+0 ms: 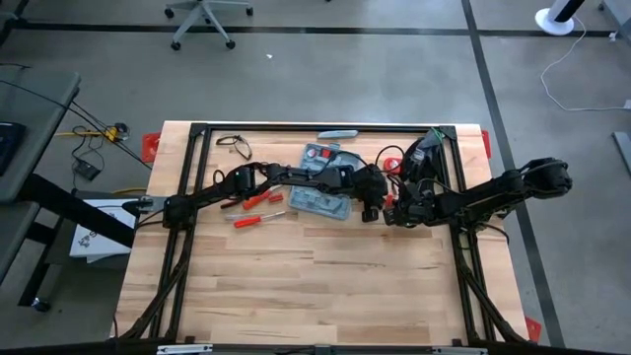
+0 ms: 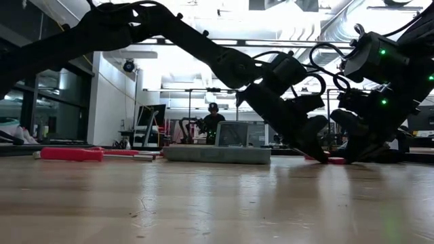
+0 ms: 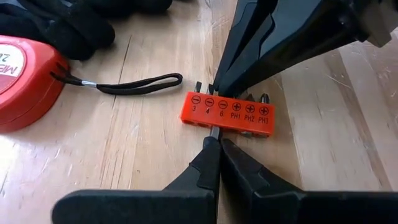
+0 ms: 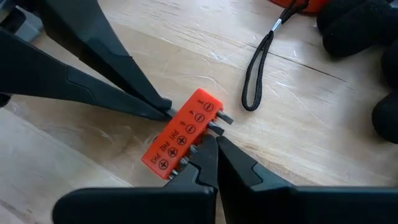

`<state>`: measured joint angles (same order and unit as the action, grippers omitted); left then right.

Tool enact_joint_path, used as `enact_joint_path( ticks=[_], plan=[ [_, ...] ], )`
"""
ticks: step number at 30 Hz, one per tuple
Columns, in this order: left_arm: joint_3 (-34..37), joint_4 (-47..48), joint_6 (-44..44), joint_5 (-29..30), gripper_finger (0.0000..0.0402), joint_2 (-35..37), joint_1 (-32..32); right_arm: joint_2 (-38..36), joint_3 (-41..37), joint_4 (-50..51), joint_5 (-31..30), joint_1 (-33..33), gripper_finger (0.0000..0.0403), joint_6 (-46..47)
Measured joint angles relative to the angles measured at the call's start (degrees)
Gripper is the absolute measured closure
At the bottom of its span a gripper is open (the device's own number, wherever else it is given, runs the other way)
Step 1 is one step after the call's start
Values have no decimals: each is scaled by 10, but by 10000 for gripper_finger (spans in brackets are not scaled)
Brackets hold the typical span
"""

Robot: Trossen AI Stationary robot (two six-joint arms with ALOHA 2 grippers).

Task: Prefit tool cases

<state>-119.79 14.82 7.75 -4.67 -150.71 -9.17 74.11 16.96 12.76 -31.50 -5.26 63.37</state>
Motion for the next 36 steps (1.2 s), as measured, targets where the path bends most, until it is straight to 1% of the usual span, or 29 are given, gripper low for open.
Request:
enact_joint_path(
  ticks=[5, 10, 20, 25, 29, 36],
  plan=[
    [1, -22, 0, -8, 394, 0, 7, 0, 0, -7, 0, 0, 403, -4],
    [1, -44, 3, -1, 394, -1, 14, 0, 0, -11, 0, 0, 403, -7],
    [1, -60, 3, -9, 394, -2, 14, 0, -1, -17, 0, 0, 403, -9],
    [0, -53, 3, -16, 394, -2, 13, 0, -1, -18, 1, 0, 403, -9],
    [-1, -28, 13, 5, 394, 0, 15, 0, -1, -17, 2, 0, 403, -9],
    [-1, -3, 14, 3, 394, 5, 12, 0, 0, -16, 3, 0, 403, -9]
  ],
)
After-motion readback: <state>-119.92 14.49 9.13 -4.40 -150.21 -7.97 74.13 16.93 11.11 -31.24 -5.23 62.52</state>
